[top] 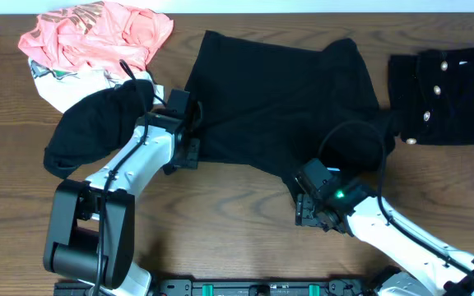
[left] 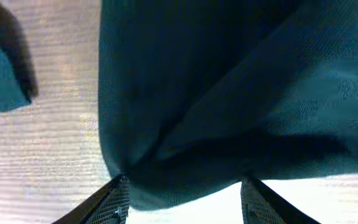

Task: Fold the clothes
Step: 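Move the right gripper to the shirt's bottom right hem, then grasp the bottom hem corners with both grippers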

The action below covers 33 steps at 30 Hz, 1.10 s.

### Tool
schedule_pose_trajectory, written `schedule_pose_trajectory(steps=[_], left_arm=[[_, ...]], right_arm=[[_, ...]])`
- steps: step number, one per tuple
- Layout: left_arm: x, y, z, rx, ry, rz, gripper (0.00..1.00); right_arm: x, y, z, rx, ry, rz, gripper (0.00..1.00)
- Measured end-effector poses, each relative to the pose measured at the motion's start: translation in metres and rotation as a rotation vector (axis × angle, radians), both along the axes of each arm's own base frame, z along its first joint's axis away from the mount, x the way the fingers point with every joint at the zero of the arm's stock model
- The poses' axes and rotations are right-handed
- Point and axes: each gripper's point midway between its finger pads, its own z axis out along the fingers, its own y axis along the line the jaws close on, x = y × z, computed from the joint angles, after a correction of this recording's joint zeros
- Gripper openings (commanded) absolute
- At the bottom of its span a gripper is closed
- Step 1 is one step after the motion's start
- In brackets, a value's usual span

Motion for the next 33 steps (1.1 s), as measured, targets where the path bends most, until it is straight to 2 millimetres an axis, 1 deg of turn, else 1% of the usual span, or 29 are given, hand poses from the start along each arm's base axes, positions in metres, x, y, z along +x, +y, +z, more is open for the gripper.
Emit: schedule_pose_trajectory(steps=[3,9,13,14,15,16,18,20,21,23,28,31,33], left_arm=[[0.0,-0.002,-0.006,-0.013,-0.011,-0.002,0.57],[-0.015,-0.003,-0.025,-0.037,0.01,-0.004,0.58],[-0.012,-0.006,-0.026,-0.055,-0.008,-0.006,0.58],[-0.012,-0.006,-0.026,-0.057,-0.009,-0.006,0.57],[-0.012,-0.006,-0.026,-0.059,-0.01,-0.006,0.56],[-0.012,-0.007,-0.026,-0.06,-0.011,-0.006,0.5],[-0.012,-0.008,-0.026,-0.068,-0.011,-0.003,0.26],[-0.013,-0.009,-0.026,-0.074,-0.008,-0.003,0.1],[-0.013,-0.009,-0.026,-0.074,-0.008,-0.003,0.06],[-0.013,-0.009,-0.026,-0.073,-0.008,-0.01,0.06],[-0.014,-0.009,-0.026,-0.071,-0.001,-0.009,0.06],[-0.023,-0.006,-0.025,-0.064,0.029,-0.008,0.06],[-0.029,-0.005,-0.021,-0.059,0.045,-0.007,0.06]], right_arm=[[0.002,0.002,-0.004,0.014,-0.019,0.001,0.75],[0.01,0.006,-0.007,0.029,-0.048,0.0,0.77],[0.009,0.004,-0.014,0.008,-0.032,-0.001,0.76],[0.01,0.003,-0.016,0.001,-0.028,-0.001,0.74],[0.01,0.003,-0.016,-0.003,-0.029,0.0,0.7],[0.01,0.002,-0.017,-0.009,-0.03,0.002,0.63],[0.013,0.0,-0.018,-0.025,-0.032,-0.004,0.37],[0.017,0.001,-0.018,-0.021,-0.039,-0.012,0.22],[0.019,0.001,-0.018,-0.02,-0.041,-0.018,0.17],[0.023,-0.002,-0.018,-0.015,-0.043,-0.044,0.01],[0.029,-0.008,-0.018,0.017,-0.03,-0.101,0.01],[0.031,-0.016,-0.017,0.01,-0.006,-0.128,0.01],[0.027,-0.026,-0.015,-0.018,0.035,-0.143,0.01]])
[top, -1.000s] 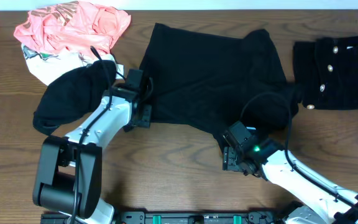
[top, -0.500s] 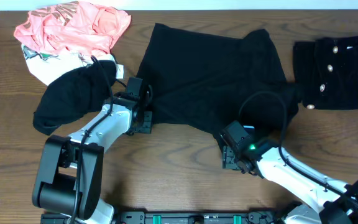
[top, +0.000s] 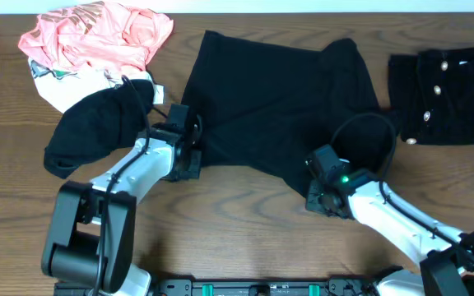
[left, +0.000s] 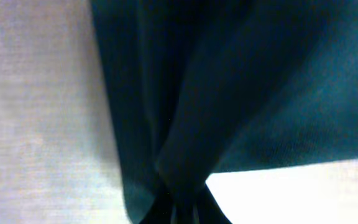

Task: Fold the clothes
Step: 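Grasp the bottom hem corners with both grippers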

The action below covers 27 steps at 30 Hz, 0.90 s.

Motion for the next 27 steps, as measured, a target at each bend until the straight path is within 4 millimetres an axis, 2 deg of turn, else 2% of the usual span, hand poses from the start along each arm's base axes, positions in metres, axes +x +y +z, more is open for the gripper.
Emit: schedule_pose_trajectory(steps=[3,9,13,19,22,27], left_arm=[[-0.004,0.001,0.018,-0.007,-0.024,0.0,0.06],[-0.005,0.001,0.075,-0.048,-0.174,0.0,0.06],[-0.015,0.004,0.104,-0.066,-0.242,0.0,0.06],[-0.036,0.01,0.112,-0.057,-0.21,0.004,0.06],[-0.038,0.011,0.112,-0.055,-0.205,0.02,0.06],[-0.038,0.019,0.112,-0.025,-0.207,0.074,0.06]], right_arm=[[-0.01,-0.012,0.013,-0.041,0.081,-0.014,0.01],[0.009,-0.011,0.068,-0.029,0.048,-0.008,0.01],[0.009,-0.011,0.1,-0.014,0.016,0.007,0.01],[-0.014,-0.019,0.11,-0.031,0.077,0.015,0.01],[-0.025,-0.024,0.11,-0.042,0.122,0.009,0.01],[-0.017,-0.035,0.11,-0.029,0.11,-0.049,0.01]])
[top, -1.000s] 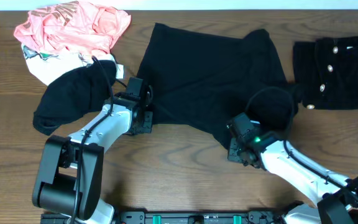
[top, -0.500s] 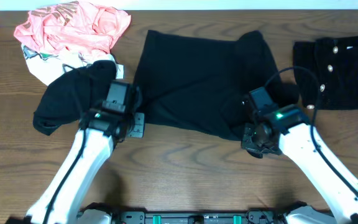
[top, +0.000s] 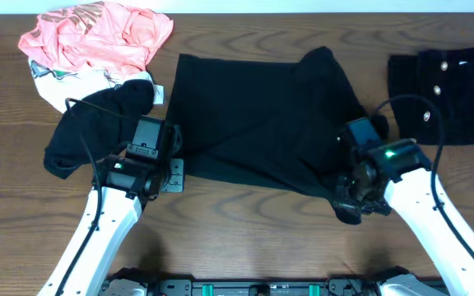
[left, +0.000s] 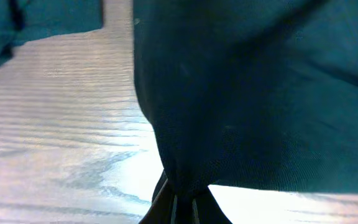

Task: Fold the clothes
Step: 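Grasp the bottom hem corners with both grippers, then lift the bottom hem with both grippers and fold it upward toward the collar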

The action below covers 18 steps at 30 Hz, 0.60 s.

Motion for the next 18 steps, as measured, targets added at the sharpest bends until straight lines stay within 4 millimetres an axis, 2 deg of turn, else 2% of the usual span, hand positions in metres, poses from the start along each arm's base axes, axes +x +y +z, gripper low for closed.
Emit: schedule_pose_trajectory(steps=[5,9,14,18], left_arm=[[0.007,0.009,0.003,0.034,-0.034,0.058,0.06],[0.022,0.007,0.009,0.025,-0.106,0.081,0.06],[0.044,0.003,0.018,0.001,-0.195,0.093,0.06],[0.058,-0.001,0.016,-0.008,-0.223,0.095,0.06]], right_arm=[[0.033,-0.011,0.001,0.034,-0.111,-0.048,0.01],[0.057,-0.019,0.004,0.05,-0.201,-0.053,0.01],[0.087,-0.015,0.011,0.07,-0.321,-0.006,0.01],[0.105,-0.011,0.011,0.078,-0.374,0.03,0.01]])
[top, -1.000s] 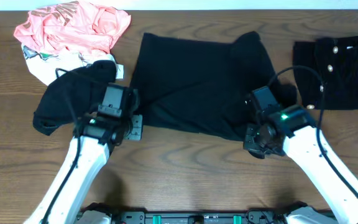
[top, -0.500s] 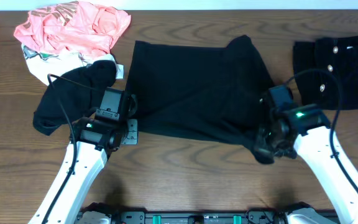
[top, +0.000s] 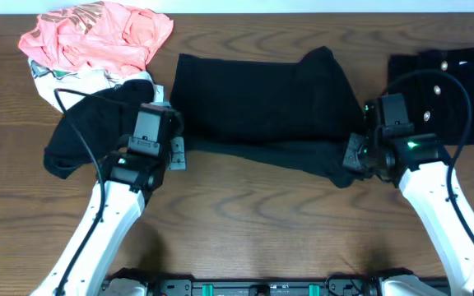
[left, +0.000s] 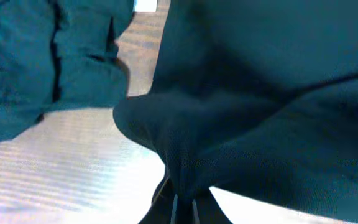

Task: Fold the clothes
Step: 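Lift the bottom hem with both grippers and fold it upward toward the collar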

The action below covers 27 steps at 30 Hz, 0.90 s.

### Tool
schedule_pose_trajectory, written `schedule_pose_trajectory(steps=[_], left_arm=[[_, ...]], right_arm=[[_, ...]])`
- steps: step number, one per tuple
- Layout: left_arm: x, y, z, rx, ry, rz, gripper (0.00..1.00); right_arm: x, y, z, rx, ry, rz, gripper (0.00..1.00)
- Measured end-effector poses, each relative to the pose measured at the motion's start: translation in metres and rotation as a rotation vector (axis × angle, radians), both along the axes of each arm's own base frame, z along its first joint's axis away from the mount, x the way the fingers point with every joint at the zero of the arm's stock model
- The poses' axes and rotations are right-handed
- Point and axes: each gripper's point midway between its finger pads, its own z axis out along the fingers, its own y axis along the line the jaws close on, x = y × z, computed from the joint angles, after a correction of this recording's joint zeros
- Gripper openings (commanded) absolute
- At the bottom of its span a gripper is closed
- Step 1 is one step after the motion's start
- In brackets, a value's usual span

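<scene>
A black garment (top: pixel 257 86) lies spread across the middle of the table, and its near hem is raised and drawn back over it. My left gripper (top: pixel 177 150) is shut on the hem's left corner. In the left wrist view the dark cloth (left: pixel 260 93) bunches into the shut gripper (left: pixel 182 202). At the hem's right corner my right gripper (top: pixel 354 156) appears shut on the cloth, with a fold hanging below it.
A pink garment (top: pixel 97 33) lies over a white one (top: pixel 52 86) at the far left. A black heap (top: pixel 89 131) sits beside my left arm. A dark buttoned garment (top: pixel 447 82) lies at the far right. Bare wooden table (top: pixel 245 222) runs along the front.
Both grippers have moved away from the front edge, still holding the hem. The hem now lies farther back over the garment, which looks shorter from front to back.
My left gripper stood open around the garment's lower left corner, with the right one at the lower right edge. Then the left was shut on the cloth. Later both arms were spread apart and the garment stretched wide. Now the hem is carried back over it.
</scene>
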Motion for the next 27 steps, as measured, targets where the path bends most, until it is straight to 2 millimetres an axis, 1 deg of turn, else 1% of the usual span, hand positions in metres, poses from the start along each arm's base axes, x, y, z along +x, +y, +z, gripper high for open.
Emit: schedule_pose_trajectory(steps=[4,10,15,21,27], left_arm=[[0.009,-0.002,-0.012,0.004,0.012,0.001,0.06],[0.026,-0.006,-0.035,0.022,0.034,-0.008,0.06],[0.042,-0.01,-0.047,0.036,0.018,-0.036,0.06],[0.057,-0.014,-0.051,0.036,-0.02,-0.051,0.06],[0.067,-0.017,-0.051,0.035,-0.053,-0.062,0.06]], right_arm=[[0.01,0.002,-0.005,-0.007,-0.013,0.024,0.01],[0.018,0.001,-0.023,-0.032,0.019,0.041,0.01],[0.025,-0.002,-0.037,-0.054,0.041,0.042,0.01],[0.04,-0.009,-0.048,-0.066,0.023,0.037,0.01],[0.058,-0.01,-0.047,-0.071,-0.038,0.052,0.01]])
